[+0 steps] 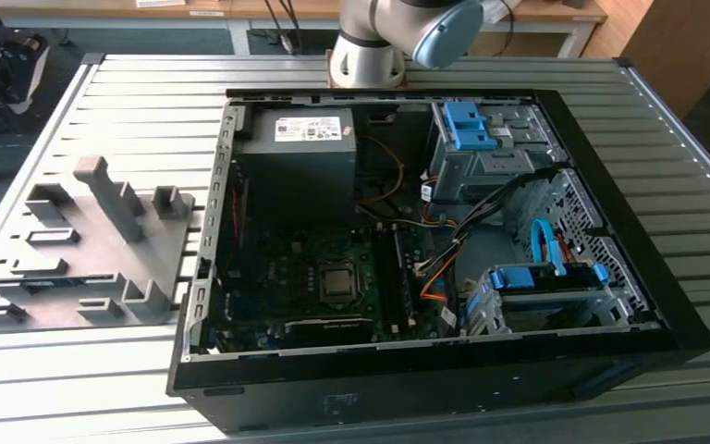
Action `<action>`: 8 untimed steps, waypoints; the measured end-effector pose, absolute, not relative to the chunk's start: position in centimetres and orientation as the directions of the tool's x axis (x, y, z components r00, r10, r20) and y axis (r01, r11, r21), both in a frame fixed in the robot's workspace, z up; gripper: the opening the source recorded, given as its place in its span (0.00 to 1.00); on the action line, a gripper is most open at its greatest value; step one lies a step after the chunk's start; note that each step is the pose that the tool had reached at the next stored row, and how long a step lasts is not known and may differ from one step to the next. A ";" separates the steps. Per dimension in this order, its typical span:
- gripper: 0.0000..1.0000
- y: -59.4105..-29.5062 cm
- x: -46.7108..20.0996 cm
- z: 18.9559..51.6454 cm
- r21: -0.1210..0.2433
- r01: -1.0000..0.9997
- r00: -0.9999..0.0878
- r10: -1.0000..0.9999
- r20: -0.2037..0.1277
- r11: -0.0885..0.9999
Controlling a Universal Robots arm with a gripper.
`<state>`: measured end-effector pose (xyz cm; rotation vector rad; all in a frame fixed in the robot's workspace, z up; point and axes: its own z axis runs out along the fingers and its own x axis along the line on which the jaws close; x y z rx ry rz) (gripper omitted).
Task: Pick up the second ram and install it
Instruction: 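Reach for the second ram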
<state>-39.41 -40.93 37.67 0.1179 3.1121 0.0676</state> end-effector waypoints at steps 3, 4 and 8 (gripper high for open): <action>0.10 -40.9 -39.9 37.5 0.044 0.075 -0.997 0.076 -0.025 0.996; 0.10 -40.9 -40.1 37.4 0.044 0.075 -0.997 0.076 -0.025 0.996; 0.10 -40.9 -40.8 37.2 0.044 0.075 -0.997 0.076 -0.025 0.996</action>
